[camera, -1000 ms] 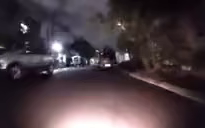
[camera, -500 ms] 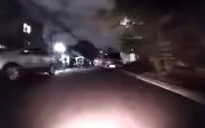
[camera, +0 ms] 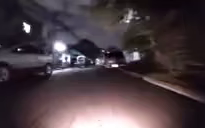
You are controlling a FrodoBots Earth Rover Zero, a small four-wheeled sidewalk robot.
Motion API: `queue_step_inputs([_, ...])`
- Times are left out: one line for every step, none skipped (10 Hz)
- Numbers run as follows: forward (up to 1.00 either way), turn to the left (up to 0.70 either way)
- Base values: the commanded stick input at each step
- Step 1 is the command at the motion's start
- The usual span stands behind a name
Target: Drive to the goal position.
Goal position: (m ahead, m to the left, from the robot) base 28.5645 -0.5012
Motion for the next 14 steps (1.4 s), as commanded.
queue_step_inputs([0.00, 0.00])
queue_step_inputs([0.00, 0.00])
queue_step_inputs([0.86, 0.00])
queue_step_inputs([1.00, 0.00])
queue_step_inputs([1.00, 0.00])
queue_step_inputs([1.00, 0.00])
queue_step_inputs([1.00, 0.00])
queue_step_inputs([1.00, 0.00])
queue_step_inputs([1.00, 0.00])
queue_step_inputs([1.00, 0.00])
queue_step_inputs([1.00, 0.00])
queue_step_inputs([1.00, 0.00])
queue_step_inputs([1.00, 0.00])
queue_step_inputs([1.00, 0.00])
